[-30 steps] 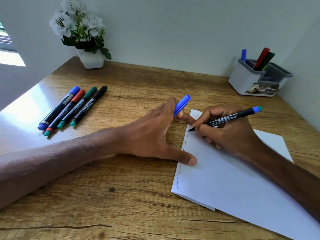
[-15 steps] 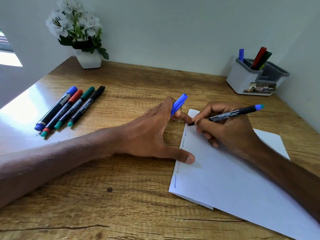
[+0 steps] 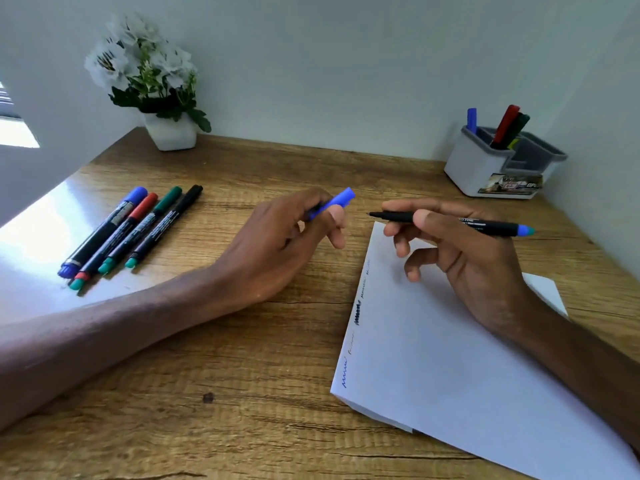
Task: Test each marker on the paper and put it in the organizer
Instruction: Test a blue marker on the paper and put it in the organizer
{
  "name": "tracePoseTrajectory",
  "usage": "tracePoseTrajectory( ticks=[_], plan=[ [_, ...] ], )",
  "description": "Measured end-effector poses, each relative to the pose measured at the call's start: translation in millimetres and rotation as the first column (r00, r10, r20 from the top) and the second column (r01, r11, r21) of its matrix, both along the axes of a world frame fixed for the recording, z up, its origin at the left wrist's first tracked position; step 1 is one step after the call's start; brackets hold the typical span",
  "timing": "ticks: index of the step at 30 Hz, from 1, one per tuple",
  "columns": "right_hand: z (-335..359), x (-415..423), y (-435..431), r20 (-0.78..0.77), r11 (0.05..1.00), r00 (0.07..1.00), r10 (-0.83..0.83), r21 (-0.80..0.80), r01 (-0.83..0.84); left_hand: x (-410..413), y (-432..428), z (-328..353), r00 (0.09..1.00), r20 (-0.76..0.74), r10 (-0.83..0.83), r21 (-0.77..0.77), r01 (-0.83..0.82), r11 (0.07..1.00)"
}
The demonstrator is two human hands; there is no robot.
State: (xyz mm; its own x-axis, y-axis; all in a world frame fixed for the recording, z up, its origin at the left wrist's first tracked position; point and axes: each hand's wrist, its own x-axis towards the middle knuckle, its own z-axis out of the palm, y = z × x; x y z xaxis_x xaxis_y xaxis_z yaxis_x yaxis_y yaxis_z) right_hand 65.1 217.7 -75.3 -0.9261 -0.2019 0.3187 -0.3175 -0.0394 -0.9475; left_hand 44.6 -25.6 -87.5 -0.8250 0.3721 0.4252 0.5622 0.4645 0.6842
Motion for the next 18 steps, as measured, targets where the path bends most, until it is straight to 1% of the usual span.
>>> tracePoseTrajectory(
  ticks=[4,12,18],
  plan=[
    [2.5,2.7,0.0,-0.003,0.999,1.0,0.003,-0.04,-0.003,-1.2,0.5,-2.4,0.999,-0.015,-0.033,-0.051,0.032,0.998],
    [3.7,2.8,-3.0,-0.021,0.999,1.0,0.008,-0.048,-0.009,-2.7,-2.1,-2.7,0.997,-0.05,-0.064,-0.125,0.057,0.991],
    [3.9,2.7,-6.5,-0.017,1.0,1.0,-0.001,-0.001,0.001,-1.1,-3.0,-2.3,0.996,-0.067,-0.057,-0.179,0.044,0.983]
  ],
)
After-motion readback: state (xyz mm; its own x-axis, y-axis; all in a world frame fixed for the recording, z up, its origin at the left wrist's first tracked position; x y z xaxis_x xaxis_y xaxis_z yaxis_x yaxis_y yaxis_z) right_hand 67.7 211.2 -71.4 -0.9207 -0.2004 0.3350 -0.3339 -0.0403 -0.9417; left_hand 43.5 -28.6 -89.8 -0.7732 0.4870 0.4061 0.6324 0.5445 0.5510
